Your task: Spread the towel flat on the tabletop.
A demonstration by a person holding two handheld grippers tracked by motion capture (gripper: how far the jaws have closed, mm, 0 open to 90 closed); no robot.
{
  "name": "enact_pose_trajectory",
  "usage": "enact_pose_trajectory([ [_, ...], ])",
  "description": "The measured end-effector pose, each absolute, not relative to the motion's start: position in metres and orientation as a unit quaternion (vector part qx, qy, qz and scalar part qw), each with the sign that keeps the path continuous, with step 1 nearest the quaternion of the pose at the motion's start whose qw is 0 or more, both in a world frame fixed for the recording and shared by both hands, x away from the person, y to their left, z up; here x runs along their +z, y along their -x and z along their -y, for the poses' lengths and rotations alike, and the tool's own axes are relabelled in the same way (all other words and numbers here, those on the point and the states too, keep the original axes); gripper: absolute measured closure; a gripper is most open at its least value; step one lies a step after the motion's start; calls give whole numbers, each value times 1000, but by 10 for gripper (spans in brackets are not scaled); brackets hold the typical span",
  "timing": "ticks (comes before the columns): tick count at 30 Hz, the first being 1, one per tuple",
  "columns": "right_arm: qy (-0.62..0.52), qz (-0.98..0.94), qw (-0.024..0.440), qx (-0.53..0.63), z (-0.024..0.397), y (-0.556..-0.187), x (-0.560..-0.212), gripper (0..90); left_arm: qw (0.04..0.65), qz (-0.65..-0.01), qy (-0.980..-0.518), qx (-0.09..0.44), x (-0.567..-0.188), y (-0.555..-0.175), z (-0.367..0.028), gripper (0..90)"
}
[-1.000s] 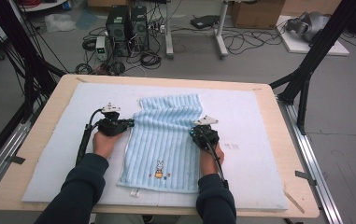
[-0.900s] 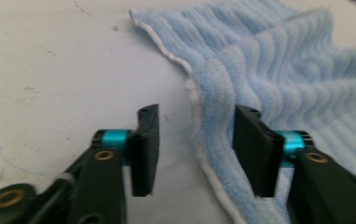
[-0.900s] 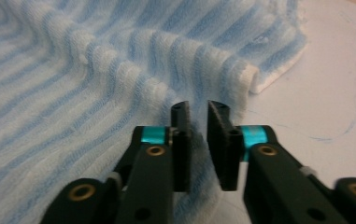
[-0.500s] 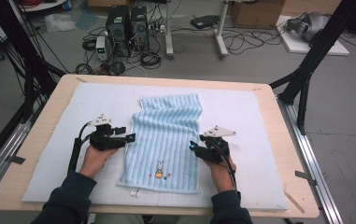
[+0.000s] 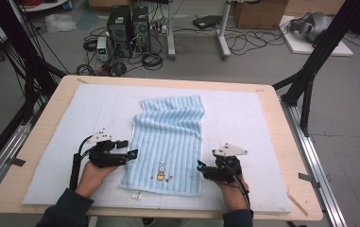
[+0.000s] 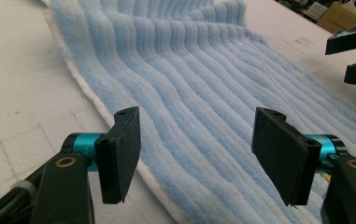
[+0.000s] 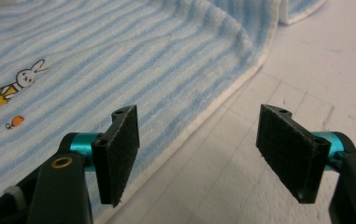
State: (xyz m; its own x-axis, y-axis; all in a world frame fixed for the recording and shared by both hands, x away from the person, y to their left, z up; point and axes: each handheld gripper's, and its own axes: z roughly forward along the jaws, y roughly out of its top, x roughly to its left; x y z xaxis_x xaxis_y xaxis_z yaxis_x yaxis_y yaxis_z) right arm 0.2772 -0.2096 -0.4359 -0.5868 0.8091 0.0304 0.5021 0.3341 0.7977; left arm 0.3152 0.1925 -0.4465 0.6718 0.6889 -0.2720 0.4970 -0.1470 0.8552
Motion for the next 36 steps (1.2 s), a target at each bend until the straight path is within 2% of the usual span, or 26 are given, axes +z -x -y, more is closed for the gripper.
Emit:
enact_pose_trajectory([
  [2,-413,-797,189,399,212,-274,-436,284,524,-400,-746,98,-447,-310,-193,248],
  [6,-400,-807,188,392,212,-268,-437,128,531,-393,-744,100,-448,-301,-195,232],
  [10,-408,-806,170,393,211,-262,-439,109,529,-393,-744,106,-450,-292,-195,228],
  [11,-407,-810,169,388,210,-260,-439,152,529,-391,-745,109,-449,-290,-196,229],
  [13,-394,-817,161,389,210,-255,-438,395,528,-389,-747,111,-449,-287,-196,238],
  [15,-399,-816,158,388,208,-251,-437,559,522,-387,-752,114,-449,-283,-195,256],
  [17,-404,-818,153,381,207,-248,-438,674,515,-383,-759,110,-449,-282,-194,296],
  [22,-408,-818,140,382,203,-249,-445,653,496,-375,-775,115,-449,-281,-192,432],
  [26,-405,-811,143,397,195,-250,-442,636,485,-373,-783,114,-449,-283,-192,465],
  [28,-395,-825,145,378,186,-252,-446,657,475,-370,-789,117,-450,-283,-190,470],
  [31,-397,-826,153,369,183,-254,-445,776,444,-354,-814,122,-450,-282,-183,525],
  [34,-402,-824,149,370,187,-255,-445,839,425,-315,-837,141,-451,-275,-173,792],
  [35,-400,-825,150,370,188,-255,-445,852,419,-309,-840,149,-450,-272,-172,844],
  [36,-401,-825,149,368,188,-255,-445,860,422,-311,-839,146,-450,-271,-171,858],
])
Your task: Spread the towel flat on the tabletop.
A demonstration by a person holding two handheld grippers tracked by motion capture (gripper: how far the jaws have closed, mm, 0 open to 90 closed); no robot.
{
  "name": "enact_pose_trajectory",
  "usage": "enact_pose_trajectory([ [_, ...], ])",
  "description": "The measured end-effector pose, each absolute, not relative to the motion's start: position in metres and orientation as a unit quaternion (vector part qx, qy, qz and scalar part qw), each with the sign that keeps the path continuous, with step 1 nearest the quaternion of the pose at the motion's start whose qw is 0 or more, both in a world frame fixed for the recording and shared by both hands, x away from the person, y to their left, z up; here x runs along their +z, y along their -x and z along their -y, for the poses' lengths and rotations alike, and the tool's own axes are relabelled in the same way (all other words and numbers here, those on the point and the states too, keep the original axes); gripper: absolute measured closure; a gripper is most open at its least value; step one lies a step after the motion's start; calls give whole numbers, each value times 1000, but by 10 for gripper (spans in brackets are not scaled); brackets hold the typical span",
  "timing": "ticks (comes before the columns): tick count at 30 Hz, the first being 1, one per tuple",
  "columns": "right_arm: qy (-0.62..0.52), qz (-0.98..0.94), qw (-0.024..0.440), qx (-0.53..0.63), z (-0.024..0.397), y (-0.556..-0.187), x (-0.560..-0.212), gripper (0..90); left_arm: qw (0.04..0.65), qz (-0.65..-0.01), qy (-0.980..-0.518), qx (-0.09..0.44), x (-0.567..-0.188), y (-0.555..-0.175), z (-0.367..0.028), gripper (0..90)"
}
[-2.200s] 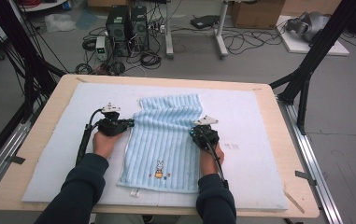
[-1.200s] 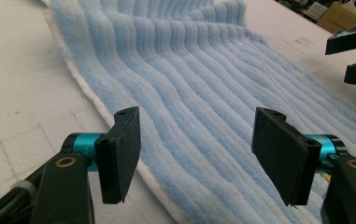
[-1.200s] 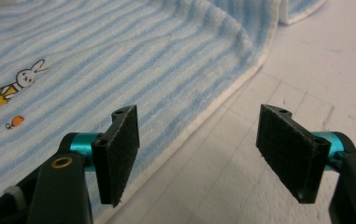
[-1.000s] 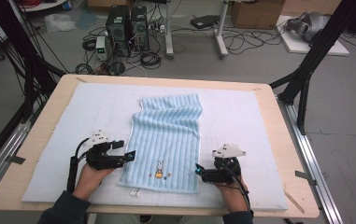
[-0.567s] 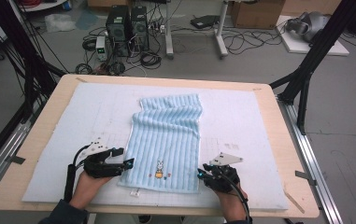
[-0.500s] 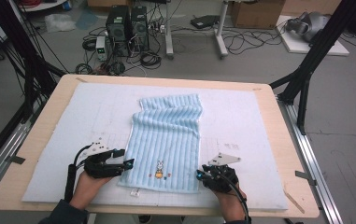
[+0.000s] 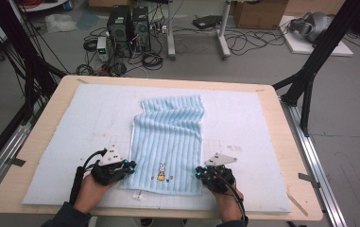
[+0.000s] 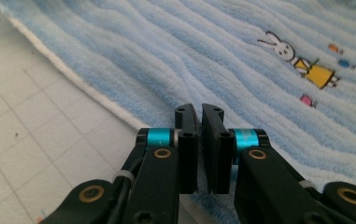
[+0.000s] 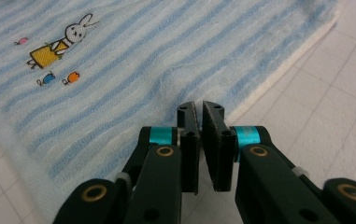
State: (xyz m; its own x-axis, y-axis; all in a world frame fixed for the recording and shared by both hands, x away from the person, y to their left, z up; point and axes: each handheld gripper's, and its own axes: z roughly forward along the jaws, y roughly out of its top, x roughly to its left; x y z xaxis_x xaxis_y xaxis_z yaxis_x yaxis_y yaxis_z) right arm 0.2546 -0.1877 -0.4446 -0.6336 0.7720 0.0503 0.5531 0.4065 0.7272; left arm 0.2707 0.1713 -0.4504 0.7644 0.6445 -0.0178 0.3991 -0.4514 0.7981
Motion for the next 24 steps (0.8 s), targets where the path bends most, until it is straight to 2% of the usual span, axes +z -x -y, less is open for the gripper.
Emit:
enact_pose_trajectory([
  [10,-388,-842,132,352,198,-241,-439,872,431,-302,-845,94,-449,-246,-173,868],
  [21,-363,-864,100,335,205,-211,-434,871,446,-278,-850,45,-449,-221,-177,862],
  [22,-360,-865,102,335,206,-208,-434,864,449,-276,-849,48,-449,-220,-178,847],
  [24,-368,-857,110,344,208,-206,-431,780,457,-293,-838,58,-448,-224,-180,710],
])
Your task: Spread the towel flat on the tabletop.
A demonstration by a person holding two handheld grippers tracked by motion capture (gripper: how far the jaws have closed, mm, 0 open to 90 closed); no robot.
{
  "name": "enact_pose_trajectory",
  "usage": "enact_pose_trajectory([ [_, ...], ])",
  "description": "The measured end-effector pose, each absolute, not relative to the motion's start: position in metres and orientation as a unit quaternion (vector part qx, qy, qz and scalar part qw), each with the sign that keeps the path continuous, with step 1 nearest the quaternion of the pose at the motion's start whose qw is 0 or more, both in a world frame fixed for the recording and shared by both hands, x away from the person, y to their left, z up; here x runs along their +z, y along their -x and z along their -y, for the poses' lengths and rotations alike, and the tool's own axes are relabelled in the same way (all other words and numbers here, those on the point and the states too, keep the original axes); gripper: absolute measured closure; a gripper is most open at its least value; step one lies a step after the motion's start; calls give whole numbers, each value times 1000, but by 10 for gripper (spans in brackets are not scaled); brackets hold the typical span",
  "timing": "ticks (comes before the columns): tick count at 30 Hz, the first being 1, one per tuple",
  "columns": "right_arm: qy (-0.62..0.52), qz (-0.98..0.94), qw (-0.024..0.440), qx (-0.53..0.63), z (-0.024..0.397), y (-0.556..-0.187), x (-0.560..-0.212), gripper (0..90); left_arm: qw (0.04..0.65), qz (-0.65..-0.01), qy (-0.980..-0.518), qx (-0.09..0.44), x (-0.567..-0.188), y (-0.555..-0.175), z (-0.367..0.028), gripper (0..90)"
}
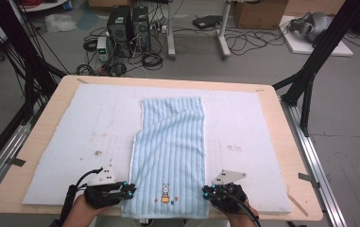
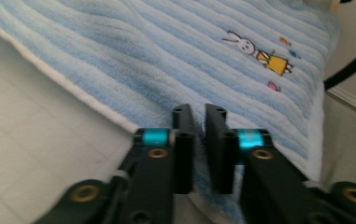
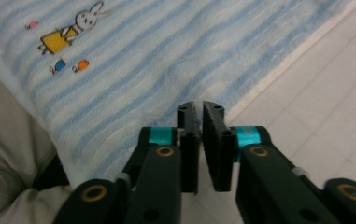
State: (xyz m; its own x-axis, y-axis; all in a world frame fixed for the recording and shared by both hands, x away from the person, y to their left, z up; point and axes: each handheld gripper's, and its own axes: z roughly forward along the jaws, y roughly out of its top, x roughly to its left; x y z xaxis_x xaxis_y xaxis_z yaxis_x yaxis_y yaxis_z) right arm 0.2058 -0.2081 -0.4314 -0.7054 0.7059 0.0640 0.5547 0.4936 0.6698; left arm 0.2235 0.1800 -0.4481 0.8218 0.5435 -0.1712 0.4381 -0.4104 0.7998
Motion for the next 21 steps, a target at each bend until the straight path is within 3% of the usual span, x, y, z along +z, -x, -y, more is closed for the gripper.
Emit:
enact_pose_trajectory([
  [2,-377,-841,115,371,210,-208,-429,710,477,-317,-817,72,-445,-229,-185,579],
  [5,-378,-831,134,384,206,-215,-428,643,506,-338,-788,90,-438,-240,-194,510],
  [12,-358,-835,125,398,182,-239,-433,610,528,-376,-755,104,-432,-276,-207,445],
  [18,-330,-857,108,382,161,-257,-438,647,524,-404,-740,116,-432,-317,-208,432],
  [21,-314,-868,96,371,158,-261,-441,755,528,-422,-727,120,-427,-332,-208,424],
])
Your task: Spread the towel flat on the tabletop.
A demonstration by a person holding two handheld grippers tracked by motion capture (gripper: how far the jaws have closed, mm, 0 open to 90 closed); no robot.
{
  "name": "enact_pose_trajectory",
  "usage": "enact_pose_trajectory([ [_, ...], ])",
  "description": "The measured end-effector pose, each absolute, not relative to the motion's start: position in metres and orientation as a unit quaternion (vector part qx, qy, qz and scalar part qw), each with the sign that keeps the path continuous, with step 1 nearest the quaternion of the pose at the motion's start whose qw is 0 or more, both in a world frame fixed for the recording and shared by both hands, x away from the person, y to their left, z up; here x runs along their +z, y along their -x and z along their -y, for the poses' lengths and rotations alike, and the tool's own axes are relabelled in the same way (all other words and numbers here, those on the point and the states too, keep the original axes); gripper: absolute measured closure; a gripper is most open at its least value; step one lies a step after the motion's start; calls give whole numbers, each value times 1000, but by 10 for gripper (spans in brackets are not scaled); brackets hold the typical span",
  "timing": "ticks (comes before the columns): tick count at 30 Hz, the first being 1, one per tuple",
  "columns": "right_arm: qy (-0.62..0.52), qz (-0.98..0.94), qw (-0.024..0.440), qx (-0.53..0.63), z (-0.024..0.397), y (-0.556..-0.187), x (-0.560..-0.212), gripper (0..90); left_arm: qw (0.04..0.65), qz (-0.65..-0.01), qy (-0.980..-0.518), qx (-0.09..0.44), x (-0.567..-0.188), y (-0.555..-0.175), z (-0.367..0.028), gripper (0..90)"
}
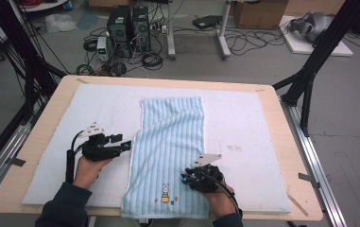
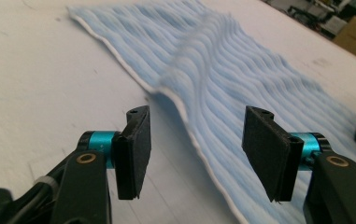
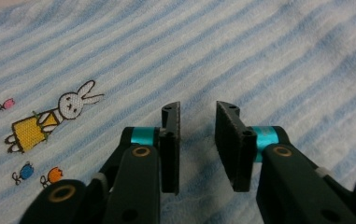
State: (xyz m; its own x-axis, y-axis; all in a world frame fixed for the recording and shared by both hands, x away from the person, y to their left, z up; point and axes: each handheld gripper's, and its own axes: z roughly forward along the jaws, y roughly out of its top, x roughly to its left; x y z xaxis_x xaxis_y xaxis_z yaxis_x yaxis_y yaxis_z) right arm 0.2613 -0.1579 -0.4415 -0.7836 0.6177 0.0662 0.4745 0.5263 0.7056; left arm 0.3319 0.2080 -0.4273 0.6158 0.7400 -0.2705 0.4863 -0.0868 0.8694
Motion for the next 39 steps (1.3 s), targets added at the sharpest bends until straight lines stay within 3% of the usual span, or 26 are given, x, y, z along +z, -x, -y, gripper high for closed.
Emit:
enact_pose_trajectory([
  [3,-310,-874,79,365,161,-265,-440,863,528,-422,-726,125,-420,-344,-208,426],
  [17,-269,-895,28,356,177,-248,-436,870,524,-459,-708,114,-427,-380,-210,428],
  [19,-268,-894,32,357,178,-246,-436,840,518,-464,-710,111,-430,-385,-208,428],
  [21,-269,-889,38,370,179,-247,-433,725,512,-465,-713,111,-431,-391,-205,427],
  [24,-289,-865,60,405,186,-251,-426,625,507,-469,-715,114,-430,-406,-199,428],
  [30,-321,-836,101,433,201,-258,-420,596,480,-465,-734,125,-432,-443,-178,464],
  [39,-330,-827,107,442,208,-259,-420,568,429,-465,-757,166,-444,-479,-151,568],
])
